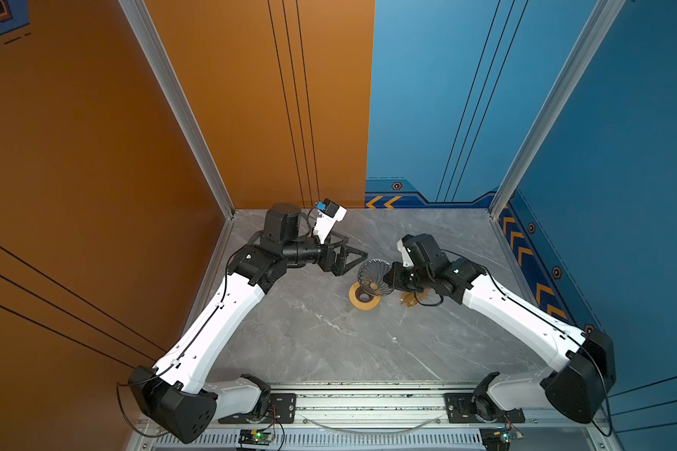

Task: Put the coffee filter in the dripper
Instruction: 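Lower the glass cone into the bamboo base hole with the right gripper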

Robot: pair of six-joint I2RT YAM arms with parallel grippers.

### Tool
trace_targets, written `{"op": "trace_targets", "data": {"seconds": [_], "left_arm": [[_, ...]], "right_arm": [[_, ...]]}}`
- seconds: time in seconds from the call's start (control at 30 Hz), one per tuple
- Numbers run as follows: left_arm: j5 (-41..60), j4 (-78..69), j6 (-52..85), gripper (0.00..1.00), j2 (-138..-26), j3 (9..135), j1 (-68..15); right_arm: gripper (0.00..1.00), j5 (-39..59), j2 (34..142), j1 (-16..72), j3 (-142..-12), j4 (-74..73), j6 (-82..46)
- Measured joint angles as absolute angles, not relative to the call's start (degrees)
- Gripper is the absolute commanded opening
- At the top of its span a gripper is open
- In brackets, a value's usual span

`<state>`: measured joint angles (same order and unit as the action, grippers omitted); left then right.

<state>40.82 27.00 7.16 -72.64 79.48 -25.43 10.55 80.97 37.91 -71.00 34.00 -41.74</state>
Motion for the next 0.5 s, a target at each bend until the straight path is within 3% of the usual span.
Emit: {"op": "trace_targets", "data": {"seconds": [0.5], "left_arm": [[41.21, 26.35, 7.42, 0.98, -72.64, 78.98, -25.54]], "right_arm": [[0.1, 11.86, 88.03, 38.33, -75.68, 35.51, -40.23]]}}
